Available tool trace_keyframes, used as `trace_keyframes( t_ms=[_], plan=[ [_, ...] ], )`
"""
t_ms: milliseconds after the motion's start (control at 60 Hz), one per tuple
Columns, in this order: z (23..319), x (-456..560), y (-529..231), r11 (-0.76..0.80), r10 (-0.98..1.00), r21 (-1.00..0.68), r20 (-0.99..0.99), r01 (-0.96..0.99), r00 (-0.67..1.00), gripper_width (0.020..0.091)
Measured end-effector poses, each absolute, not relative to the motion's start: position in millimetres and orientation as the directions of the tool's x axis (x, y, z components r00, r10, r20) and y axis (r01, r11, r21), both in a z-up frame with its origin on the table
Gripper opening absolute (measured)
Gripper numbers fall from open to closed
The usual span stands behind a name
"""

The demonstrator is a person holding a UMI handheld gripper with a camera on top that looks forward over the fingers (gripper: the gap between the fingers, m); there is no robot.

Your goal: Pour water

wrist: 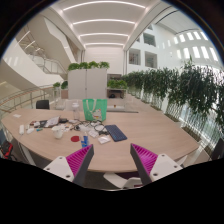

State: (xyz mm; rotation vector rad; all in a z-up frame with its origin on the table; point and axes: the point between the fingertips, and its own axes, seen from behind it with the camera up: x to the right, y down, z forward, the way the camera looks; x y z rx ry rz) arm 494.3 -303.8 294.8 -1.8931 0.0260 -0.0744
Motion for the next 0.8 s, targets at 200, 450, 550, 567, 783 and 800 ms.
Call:
trace_keyframes(
  t_ms=[200, 450, 550, 567, 783, 800],
  plan=[
    [232.6, 410.7, -270.9, -0.317, -0.041, -0.948, 0.002, -0.011, 0.999, 0.0813],
    [138.0, 345.0, -132.3, -0.261, -0.040, -0.964, 0.062, 0.049, 0.997, 0.0803],
    [102.4, 335.6, -66.9, -0.269, -0.054, -0.962, 0.053, 0.036, 0.997, 0.0802],
    [96.3, 336.0, -56.4, -0.275, -0.062, -0.961, 0.053, 0.034, 0.997, 0.0801],
    [59.1, 346.7, 40.0, -0.265, -0.129, -0.964, 0.006, -0.028, 0.992, 0.0472],
    [58.1, 347.6, 41.8, -0.264, -0.138, -0.964, 0.001, -0.036, 0.990, 0.0466]
  ],
)
